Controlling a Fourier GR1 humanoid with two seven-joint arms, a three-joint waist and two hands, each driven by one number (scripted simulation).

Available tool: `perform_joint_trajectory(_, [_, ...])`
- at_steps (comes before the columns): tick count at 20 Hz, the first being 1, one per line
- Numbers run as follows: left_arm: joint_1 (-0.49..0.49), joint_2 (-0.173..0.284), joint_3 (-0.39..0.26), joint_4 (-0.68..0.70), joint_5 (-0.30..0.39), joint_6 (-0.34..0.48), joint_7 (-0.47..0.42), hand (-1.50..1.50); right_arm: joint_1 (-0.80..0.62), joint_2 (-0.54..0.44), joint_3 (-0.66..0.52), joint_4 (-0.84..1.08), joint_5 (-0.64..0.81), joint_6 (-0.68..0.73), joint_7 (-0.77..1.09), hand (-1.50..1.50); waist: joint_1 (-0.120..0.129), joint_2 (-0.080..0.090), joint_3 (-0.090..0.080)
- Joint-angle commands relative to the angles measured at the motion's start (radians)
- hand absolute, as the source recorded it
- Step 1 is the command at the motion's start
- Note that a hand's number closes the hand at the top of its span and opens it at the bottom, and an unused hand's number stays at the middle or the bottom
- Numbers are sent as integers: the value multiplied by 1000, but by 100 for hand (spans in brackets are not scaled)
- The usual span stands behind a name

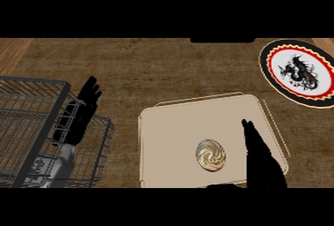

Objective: Pick the cupcake from the tray and place it in the plate

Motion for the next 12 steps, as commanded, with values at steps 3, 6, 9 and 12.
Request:
perform_joint_trajectory(3, [142,-34,-46,46,36,-34,63,0,-36,66,20,94,96,46,115,-150,2,16,-20])
perform_joint_trajectory(6, [161,-36,-47,24,32,-44,56,0,-61,70,-32,118,98,65,103,-150,4,16,-19])
perform_joint_trajectory(9, [149,-35,-21,86,25,-60,12,0,-58,102,-31,198,111,40,69,-150,-2,22,-20])
perform_joint_trajectory(12, [158,-74,-64,63,-4,-35,34,0,-50,142,7,210,122,28,69,-150,-6,18,-19])
